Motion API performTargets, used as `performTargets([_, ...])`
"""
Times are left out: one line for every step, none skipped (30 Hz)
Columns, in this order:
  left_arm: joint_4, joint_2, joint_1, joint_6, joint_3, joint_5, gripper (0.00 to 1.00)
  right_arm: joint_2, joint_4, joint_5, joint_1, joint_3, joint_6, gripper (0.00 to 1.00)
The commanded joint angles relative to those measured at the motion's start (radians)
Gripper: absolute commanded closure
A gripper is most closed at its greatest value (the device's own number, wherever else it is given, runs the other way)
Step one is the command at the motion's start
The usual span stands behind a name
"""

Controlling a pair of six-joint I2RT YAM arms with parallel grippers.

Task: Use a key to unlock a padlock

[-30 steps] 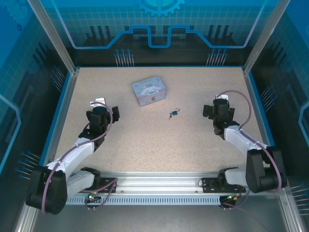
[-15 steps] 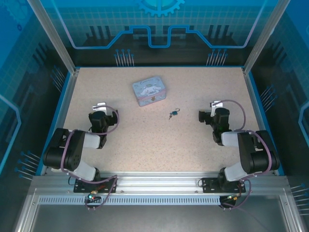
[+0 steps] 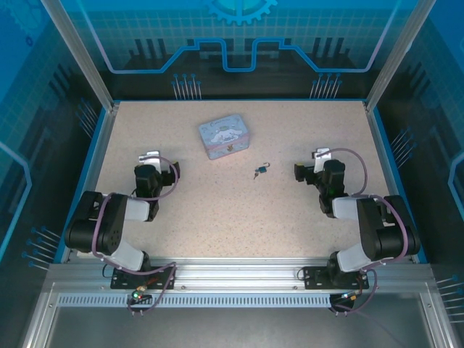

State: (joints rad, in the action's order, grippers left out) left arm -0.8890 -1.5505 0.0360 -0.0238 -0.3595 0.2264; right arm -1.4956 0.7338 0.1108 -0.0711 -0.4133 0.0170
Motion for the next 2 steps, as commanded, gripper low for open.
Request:
performTargets([-0.033, -0.001, -0.007, 0.007, -0.019, -0.023, 0.01, -0.009, 0.027, -0.028, 0.009, -0.015, -0.017, 0.0])
performTargets([-0.033, -0.001, -0.007, 0.007, -0.02, -0.022, 0.01, -0.009, 0.026, -0.027, 0.008, -0.016, -0.017, 0.0])
